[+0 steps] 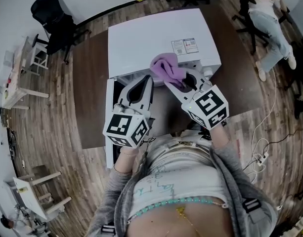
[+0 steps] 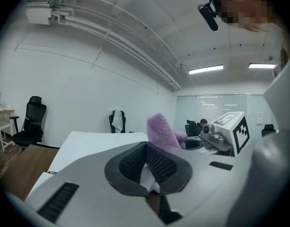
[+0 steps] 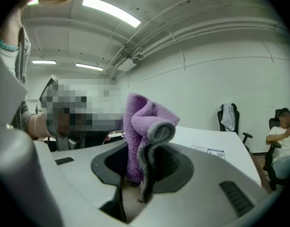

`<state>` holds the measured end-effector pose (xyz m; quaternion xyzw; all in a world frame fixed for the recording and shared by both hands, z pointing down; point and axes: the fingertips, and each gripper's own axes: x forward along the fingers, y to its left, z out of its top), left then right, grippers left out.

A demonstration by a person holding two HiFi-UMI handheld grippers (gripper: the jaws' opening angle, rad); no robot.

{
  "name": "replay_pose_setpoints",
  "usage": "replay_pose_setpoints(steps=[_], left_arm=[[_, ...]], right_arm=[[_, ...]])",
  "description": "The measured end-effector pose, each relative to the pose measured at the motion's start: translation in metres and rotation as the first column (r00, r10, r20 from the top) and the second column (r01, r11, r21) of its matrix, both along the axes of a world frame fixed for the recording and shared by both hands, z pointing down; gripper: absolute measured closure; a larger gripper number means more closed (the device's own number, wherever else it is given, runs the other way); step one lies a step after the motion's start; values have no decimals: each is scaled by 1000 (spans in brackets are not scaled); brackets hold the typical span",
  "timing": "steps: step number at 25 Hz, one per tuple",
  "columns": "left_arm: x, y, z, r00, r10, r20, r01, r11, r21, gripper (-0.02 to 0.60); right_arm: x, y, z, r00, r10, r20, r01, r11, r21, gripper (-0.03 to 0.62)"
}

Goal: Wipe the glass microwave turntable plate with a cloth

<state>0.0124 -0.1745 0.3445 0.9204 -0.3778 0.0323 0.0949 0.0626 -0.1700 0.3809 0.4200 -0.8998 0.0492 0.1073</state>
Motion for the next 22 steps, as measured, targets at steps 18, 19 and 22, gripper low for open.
replay_pose_setpoints(steps=[18, 19, 22], left_arm=[[-41, -25, 28, 993, 119, -21, -118, 993, 14, 571], [-42, -24, 31, 991, 130, -25, -129, 992, 10, 571], [-42, -24, 35, 987, 156, -36, -156, 988, -3, 571]], right_arm=[[-36, -6, 10, 977, 210, -40, -210, 978, -6, 471], [-35, -4, 12, 973, 226, -46, -227, 974, -9, 470], [-30, 3, 18, 960, 276, -52, -277, 961, -23, 470]])
